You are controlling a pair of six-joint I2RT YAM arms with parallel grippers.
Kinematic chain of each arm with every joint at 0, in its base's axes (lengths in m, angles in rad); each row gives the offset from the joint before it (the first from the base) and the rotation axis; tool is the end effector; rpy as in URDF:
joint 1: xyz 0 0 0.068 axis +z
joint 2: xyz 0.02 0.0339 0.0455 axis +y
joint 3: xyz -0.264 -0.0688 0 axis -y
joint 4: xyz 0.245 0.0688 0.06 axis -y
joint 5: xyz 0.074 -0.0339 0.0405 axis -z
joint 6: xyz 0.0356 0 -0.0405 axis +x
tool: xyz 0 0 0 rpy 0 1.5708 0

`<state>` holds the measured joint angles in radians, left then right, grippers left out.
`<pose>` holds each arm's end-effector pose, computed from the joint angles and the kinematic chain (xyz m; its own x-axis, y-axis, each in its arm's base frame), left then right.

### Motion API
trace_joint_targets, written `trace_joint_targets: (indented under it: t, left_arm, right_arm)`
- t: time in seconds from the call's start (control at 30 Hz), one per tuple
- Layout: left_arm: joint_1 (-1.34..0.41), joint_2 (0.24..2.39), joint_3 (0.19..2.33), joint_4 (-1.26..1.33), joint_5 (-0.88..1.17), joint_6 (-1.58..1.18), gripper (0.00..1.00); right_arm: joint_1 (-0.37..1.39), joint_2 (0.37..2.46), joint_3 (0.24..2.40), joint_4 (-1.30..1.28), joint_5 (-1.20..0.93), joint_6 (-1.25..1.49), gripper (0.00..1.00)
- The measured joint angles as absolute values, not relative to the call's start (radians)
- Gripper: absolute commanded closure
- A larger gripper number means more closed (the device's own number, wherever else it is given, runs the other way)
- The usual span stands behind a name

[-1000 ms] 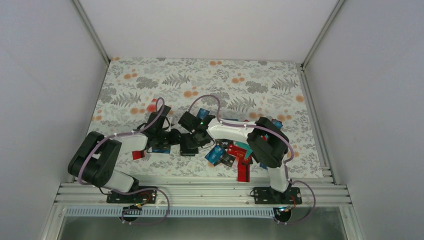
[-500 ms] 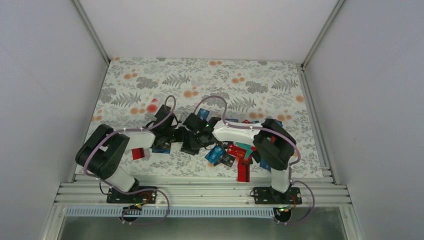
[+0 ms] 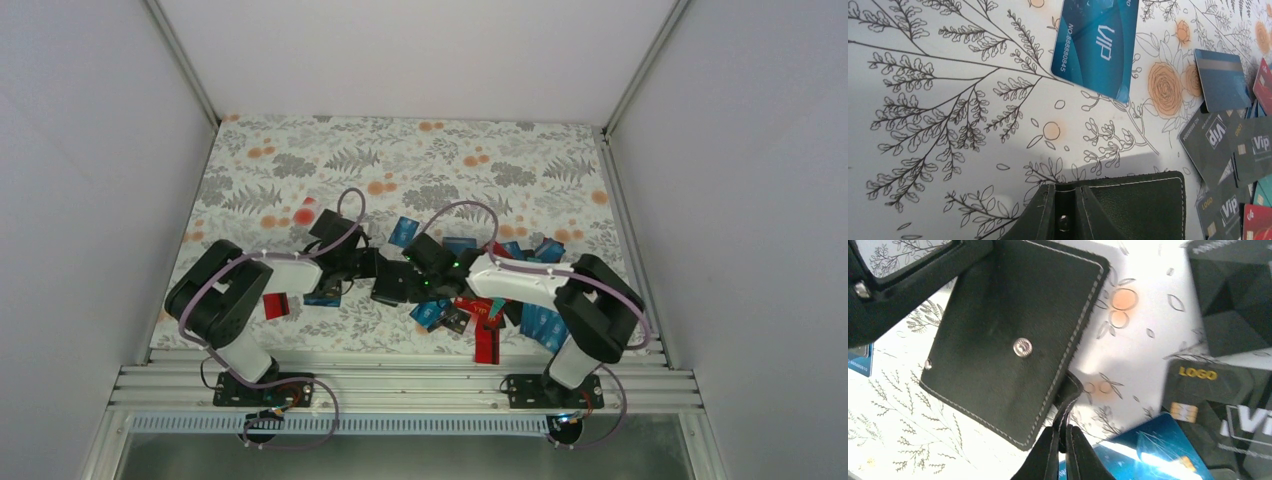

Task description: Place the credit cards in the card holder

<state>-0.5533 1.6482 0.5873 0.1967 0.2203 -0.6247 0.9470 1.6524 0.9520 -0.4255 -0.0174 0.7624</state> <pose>0.2367 -0.1553 0.1095 -0.8954 -0.1178 -0.4294 0.1354 0.8467 -0.5145 0.1833 0.2558 0.1657 -0.9448 -0.1307 -0.3004 -0.2259 0.9240 0.3086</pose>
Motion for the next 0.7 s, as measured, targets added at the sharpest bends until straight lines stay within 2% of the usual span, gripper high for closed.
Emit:
trace_joint_targets:
  t: [0.1,0.2,0.3,0.4,0.53,0.7]
  left_arm:
    - [-0.573,1.657,0.603,0.196,0.185,-0.641,0.85]
    - [-0.593,1.651,0.621,0.174,0.153,-0.651,0.69]
    - [-0.614,1.617,0.649,0.089,0.117,-0.670,0.50]
    - [-0.629,1.565,0.668,-0.036,0.083,-0.669,0.37]
    - [-0.672,1.487,0.718,-0.267,0.017,-0.658,0.33]
    - [-0.785,1.450,0.834,-0.435,-0.063,-0.643,0.33]
  right_arm:
    - [0.927,1.589,0.878,-0.382,-0.034,0.768,0.96]
    - [0.909,1.551,0.837,-0.359,-0.039,0.777,0.96]
    - [0.897,1.527,0.799,-0.343,-0.045,0.782,0.85]
    - [0.889,1.512,0.745,-0.325,-0.053,0.783,0.75]
    - [0.881,1.497,0.702,-0.324,-0.056,0.776,0.63]
    - [0.867,1.421,0.701,-0.331,-0.052,0.771,0.58]
